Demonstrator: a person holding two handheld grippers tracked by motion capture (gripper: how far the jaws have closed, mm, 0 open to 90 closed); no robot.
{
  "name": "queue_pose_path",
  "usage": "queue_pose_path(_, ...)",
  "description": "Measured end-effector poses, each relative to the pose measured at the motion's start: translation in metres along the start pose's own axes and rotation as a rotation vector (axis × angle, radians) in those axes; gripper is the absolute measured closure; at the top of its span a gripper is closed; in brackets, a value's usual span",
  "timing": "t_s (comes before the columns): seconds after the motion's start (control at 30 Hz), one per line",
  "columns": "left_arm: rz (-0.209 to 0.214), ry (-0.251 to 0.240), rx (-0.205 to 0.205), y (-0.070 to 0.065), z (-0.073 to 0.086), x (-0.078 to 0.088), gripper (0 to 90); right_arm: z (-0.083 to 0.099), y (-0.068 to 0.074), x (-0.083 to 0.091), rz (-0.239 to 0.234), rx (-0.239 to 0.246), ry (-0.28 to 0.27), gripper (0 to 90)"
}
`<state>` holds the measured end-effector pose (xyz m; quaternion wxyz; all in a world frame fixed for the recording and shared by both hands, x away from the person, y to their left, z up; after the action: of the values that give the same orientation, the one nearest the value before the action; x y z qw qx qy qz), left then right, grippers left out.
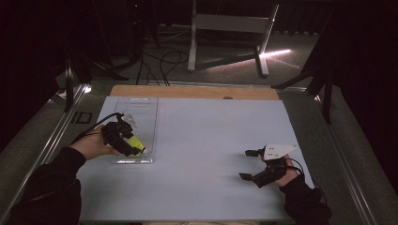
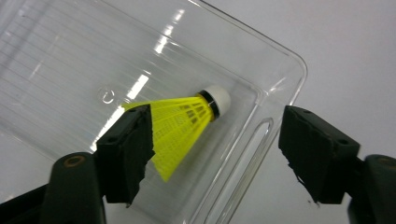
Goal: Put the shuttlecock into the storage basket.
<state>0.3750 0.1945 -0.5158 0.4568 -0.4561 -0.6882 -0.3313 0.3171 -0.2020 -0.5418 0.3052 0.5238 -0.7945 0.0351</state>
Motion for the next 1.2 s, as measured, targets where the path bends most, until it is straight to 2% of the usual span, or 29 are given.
queue_pose_path(0.13, -0.025, -0.004, 0.021, 0.001, -0.002, -0.001, 16.4, 0.0, 0.0, 0.0, 0.001, -0.001, 0.001, 9.8)
queue_pose_path(0.27, -0.015, -0.028, 0.026, -0.001, -0.006, 0.001, 10.9, 0.0, 0.0, 0.0, 0.0, -0.002, -0.001, 9.8)
queue_pose_path(0.3, -0.007, -0.052, 0.021, -0.003, -0.01, 0.004, 7.3, 0.0, 0.0, 0.001, 0.001, -0.002, -0.001, 9.8)
queue_pose_path(0.33, -0.007, -0.052, 0.021, -0.003, -0.01, 0.004, 7.3, 0.0, 0.0, 0.001, 0.001, -0.002, -0.001, 9.8)
queue_pose_path(0.37, -0.011, -0.085, 0.032, -0.002, -0.015, 0.006, 7.3, 0.001, 0.0, 0.0, 0.002, -0.001, -0.001, 9.8)
queue_pose_path(0.4, -0.011, -0.085, 0.032, -0.002, -0.015, 0.006, 7.3, 0.001, 0.0, 0.001, 0.002, 0.0, -0.001, 9.8)
queue_pose_path(0.43, 0.004, -0.124, 0.026, -0.003, -0.02, 0.01, 6.0, 0.001, -0.001, 0.001, 0.004, 0.002, -0.002, 9.8)
queue_pose_path(0.47, 0.004, -0.124, 0.026, -0.003, -0.02, 0.01, 1.2, 0.001, -0.001, 0.001, 0.004, 0.002, -0.002, 9.8)
queue_pose_path(0.57, 0.0, -0.179, 0.017, -0.006, -0.033, 0.014, 0.1, 0.003, -0.002, 0.001, 0.009, -0.01, 0.0, 9.8)
queue_pose_path(0.6, 0.0, -0.179, 0.017, -0.006, -0.033, 0.014, 0.1, 0.003, -0.002, 0.001, 0.009, -0.01, 0.0, 9.8)
queue_pose_path(0.63, 0.0, -0.205, 0.005, -0.009, -0.04, 0.015, 0.1, 0.004, -0.002, 0.0, 0.014, -0.01, 0.004, 9.8)
queue_pose_path(0.73, 0.001, -0.222, -0.006, -0.012, -0.046, 0.015, 0.1, 0.006, -0.003, 0.0, 0.016, -0.012, 0.008, 9.8)
queue_pose_path(0.77, 0.005, -0.253, -0.017, -0.016, -0.054, 0.014, 0.1, 0.007, -0.003, 0.0, 0.018, -0.014, 0.009, 9.8)
queue_pose_path(0.87, 0.022, -0.262, -0.028, -0.021, -0.061, 0.011, 0.1, 0.007, -0.003, 0.0, 0.017, -0.013, 0.007, 9.8)
queue_pose_path(0.9, 0.038, -0.271, -0.038, -0.027, -0.067, 0.007, 0.1, 0.008, -0.003, 0.0, 0.017, -0.014, 0.007, 9.8)
queue_pose_path(0.93, 0.038, -0.271, -0.038, -0.027, -0.067, 0.007, 0.1, 0.008, -0.003, 0.0, 0.019, -0.013, 0.009, 9.8)
queue_pose_path(0.97, 0.043, -0.295, -0.043, -0.031, -0.075, 0.004, 0.1, 0.008, -0.003, 0.0, 0.022, -0.014, 0.011, 9.8)
queue_pose_path(1.0, 0.043, -0.295, -0.043, -0.031, -0.075, 0.004, 0.1, 0.009, -0.003, 0.0, 0.022, -0.018, 0.011, 9.8)
queue_pose_path(1.03, 0.045, -0.314, -0.049, -0.034, -0.082, 0.001, 0.1, 0.009, -0.003, 0.0, 0.024, -0.019, 0.012, 9.8)
queue_pose_path(1.2, 0.065, -0.335, -0.065, -0.042, -0.094, -0.004, 0.1, 0.011, -0.003, 0.001, 0.027, -0.019, 0.015, 9.8)
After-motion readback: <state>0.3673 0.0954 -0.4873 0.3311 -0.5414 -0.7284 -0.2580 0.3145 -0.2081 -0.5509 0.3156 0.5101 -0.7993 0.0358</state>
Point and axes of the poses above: each handheld gripper's, and its own axes: x roughly backward along the jaws, z roughly out of its underside, y roughly to its left, the point moved 9 cm from there along -x, roughly forward along the jaws, and after that the axes turned 11 degrees about -x, right-handed, at the moved point
